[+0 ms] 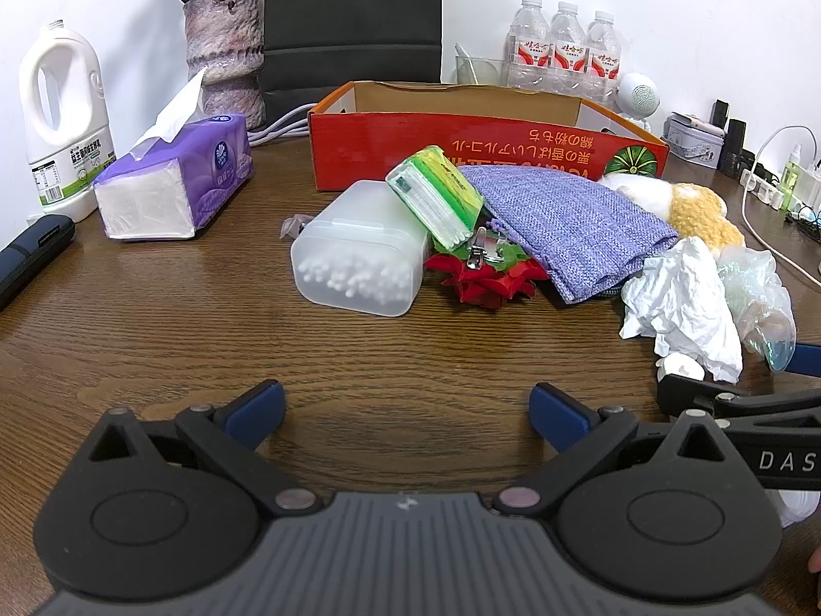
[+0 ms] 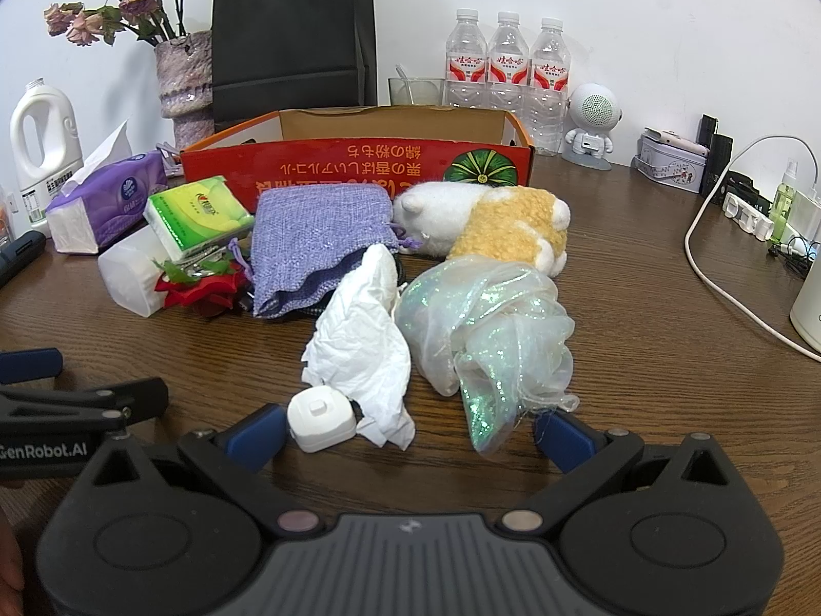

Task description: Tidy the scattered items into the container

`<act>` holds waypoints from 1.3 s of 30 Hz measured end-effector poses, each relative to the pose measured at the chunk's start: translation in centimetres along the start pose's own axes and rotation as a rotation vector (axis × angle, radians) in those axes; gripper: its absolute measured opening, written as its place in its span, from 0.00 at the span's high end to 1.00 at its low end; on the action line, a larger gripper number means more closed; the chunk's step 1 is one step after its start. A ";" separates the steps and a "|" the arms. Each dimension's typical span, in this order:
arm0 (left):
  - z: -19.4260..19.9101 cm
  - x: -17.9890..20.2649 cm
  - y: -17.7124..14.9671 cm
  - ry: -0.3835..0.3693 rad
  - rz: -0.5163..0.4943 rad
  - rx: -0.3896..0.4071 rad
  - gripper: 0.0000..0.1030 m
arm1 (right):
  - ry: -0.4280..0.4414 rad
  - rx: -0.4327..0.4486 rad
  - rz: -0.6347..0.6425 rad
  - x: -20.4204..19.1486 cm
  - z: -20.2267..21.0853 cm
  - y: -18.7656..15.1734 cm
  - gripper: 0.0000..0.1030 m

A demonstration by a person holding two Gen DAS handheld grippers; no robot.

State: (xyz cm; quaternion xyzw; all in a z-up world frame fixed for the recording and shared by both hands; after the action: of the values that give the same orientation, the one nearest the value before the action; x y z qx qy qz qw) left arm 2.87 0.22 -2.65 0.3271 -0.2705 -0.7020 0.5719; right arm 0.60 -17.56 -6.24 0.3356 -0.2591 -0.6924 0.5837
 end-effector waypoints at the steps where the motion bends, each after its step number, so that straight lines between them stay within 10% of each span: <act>1: 0.0 0.0 0.0 0.000 0.000 0.000 0.00 | 0.000 0.000 0.000 0.0 0.0 0.0 0.00; 26: 0.2 0.1 0.0 0.001 -0.010 0.005 0.00 | 0.000 0.000 0.001 0.1 0.0 0.0 0.00; 31: 3.2 -0.6 -0.7 -0.053 -0.036 0.094 0.00 | 0.023 0.013 0.023 0.4 2.6 -0.1 0.19; 34: 5.0 -0.9 -1.8 -0.117 -0.007 0.111 0.00 | 0.076 0.129 0.114 1.0 7.3 -1.1 0.08; 39: 5.2 1.3 -2.7 -0.166 -0.082 0.102 0.00 | 0.054 0.093 0.210 1.6 8.8 -4.1 0.18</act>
State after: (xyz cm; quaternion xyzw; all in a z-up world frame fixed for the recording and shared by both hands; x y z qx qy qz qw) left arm -2.95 -0.45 -1.52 0.3074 -0.3385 -0.7349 0.5008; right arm -8.91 -18.62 -3.99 0.3520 -0.3087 -0.6055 0.6435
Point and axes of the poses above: each gripper's, at about its wrist camera, not at the fingertips, and z roughly against the way its jaws point, x to its right, y to its top, the point moved 4 cm from there along -z, roughly the way its jaws point, and after that the axes turned 11 degrees about -z, right-handed, at the moved point
